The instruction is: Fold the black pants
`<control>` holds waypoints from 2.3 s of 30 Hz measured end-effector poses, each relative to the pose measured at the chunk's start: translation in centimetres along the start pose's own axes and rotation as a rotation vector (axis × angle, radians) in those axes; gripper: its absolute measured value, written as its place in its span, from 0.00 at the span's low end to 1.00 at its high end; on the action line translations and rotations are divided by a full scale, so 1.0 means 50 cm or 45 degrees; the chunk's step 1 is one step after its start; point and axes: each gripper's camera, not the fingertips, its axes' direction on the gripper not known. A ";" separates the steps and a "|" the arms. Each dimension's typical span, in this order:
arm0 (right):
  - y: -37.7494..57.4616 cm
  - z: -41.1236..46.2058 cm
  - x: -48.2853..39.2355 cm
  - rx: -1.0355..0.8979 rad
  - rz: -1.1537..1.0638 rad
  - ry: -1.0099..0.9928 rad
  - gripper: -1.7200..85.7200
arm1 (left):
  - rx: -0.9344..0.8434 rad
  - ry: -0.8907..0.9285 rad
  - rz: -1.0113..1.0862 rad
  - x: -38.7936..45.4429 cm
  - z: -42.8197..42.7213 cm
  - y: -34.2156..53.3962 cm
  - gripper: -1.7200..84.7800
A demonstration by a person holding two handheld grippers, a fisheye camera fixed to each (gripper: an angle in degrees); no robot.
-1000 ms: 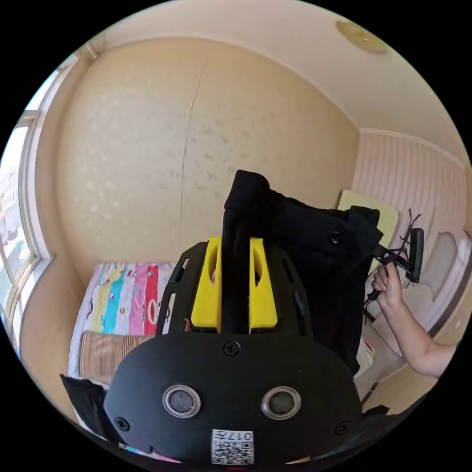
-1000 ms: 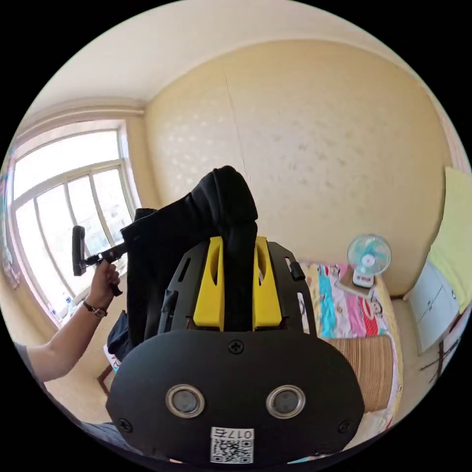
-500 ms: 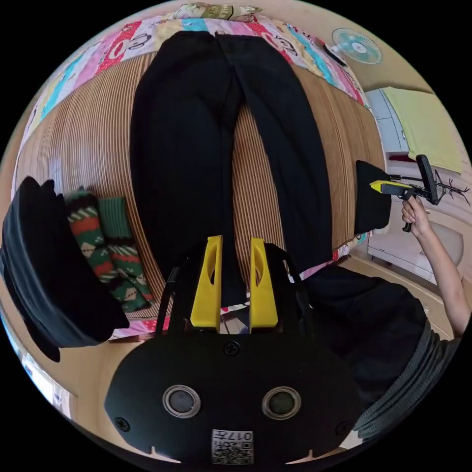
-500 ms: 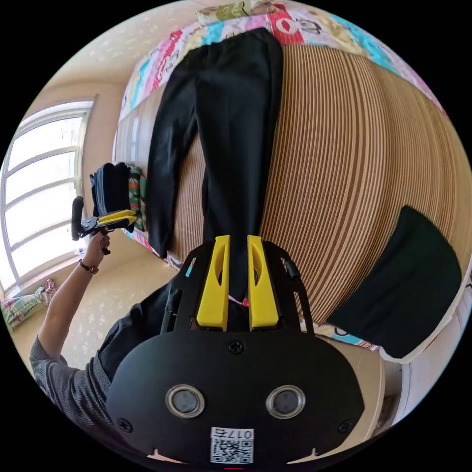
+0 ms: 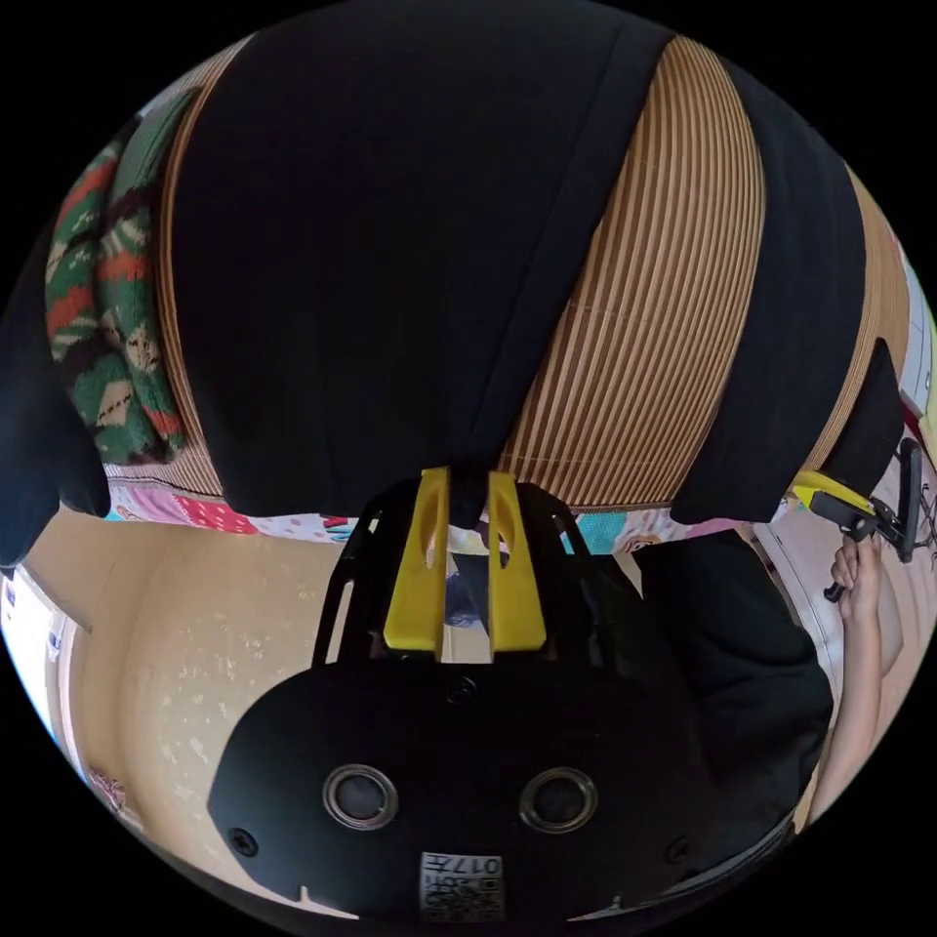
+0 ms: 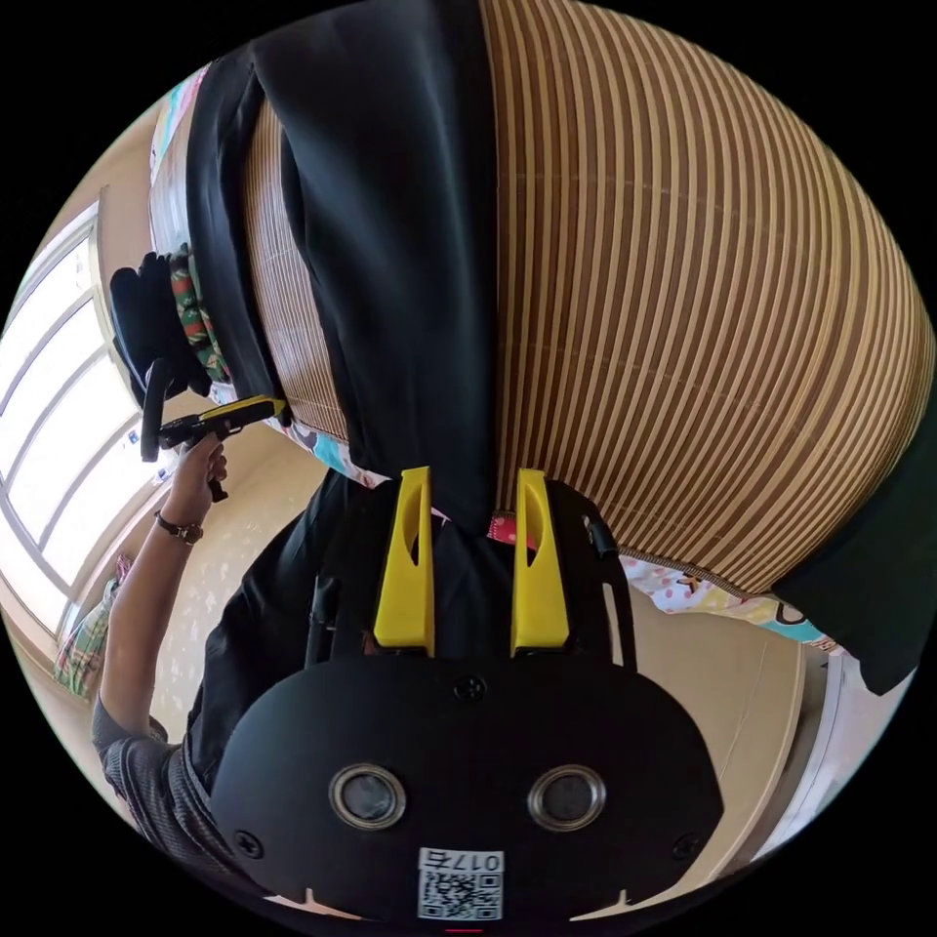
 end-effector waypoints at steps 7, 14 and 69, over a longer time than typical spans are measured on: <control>-0.042 0.014 -0.004 -0.031 -0.019 0.030 0.15 | -0.140 0.174 0.227 0.043 0.013 0.022 0.03; -0.056 0.038 0.062 -0.202 -0.148 -0.165 0.06 | -0.232 0.164 0.221 0.113 0.087 0.080 0.03; -0.039 -0.155 0.239 0.530 -0.248 -0.715 0.12 | 0.394 0.655 0.622 0.221 0.240 0.327 0.06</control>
